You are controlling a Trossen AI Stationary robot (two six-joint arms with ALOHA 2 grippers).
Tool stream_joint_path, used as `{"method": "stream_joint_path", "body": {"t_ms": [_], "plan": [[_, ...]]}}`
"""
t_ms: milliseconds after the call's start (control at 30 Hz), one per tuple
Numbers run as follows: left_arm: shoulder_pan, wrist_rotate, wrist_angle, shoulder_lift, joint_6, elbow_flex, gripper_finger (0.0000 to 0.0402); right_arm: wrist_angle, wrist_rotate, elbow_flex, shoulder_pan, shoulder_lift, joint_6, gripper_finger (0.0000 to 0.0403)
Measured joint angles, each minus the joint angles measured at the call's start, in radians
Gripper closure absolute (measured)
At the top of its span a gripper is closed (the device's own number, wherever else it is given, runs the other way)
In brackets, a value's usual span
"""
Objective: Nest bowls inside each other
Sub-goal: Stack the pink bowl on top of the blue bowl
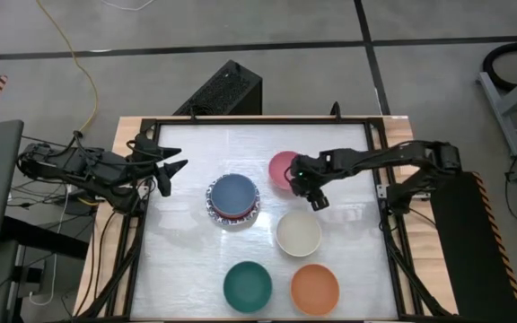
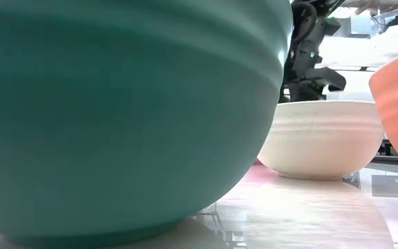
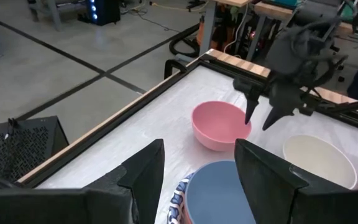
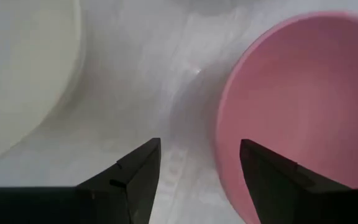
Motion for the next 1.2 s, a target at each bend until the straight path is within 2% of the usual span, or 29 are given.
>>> {"method": "stream_joint_path", "body": {"t_ms": [333,433,633,867,1200], "plan": [[0.0,-0.005,-0.012,0.0,-0.001,0.0,0.0216,0.008,0.003,0.0,0.001,0.146,-0.042,0.0165],[0.0,-0.005,-0.012,0.0,-0.001,0.0,0.0216,0.011,0.047,0.0,0.007,0.168,-0.041,0.018],[0.0,-0.005,-0.013,0.0,-0.002,0.0,0.0216,0.022,0.15,0.0,0.009,0.164,-0.036,0.0249],[0.0,-0.016,-0.013,0.0,-0.001,0.0,0.0216,0.023,0.164,0.0,-0.012,0.161,0.033,0.038],[0.0,-0.018,-0.014,0.0,0.0,0.0,0.0216,-0.037,0.157,0.065,-0.013,0.156,0.049,0.0392]]}}
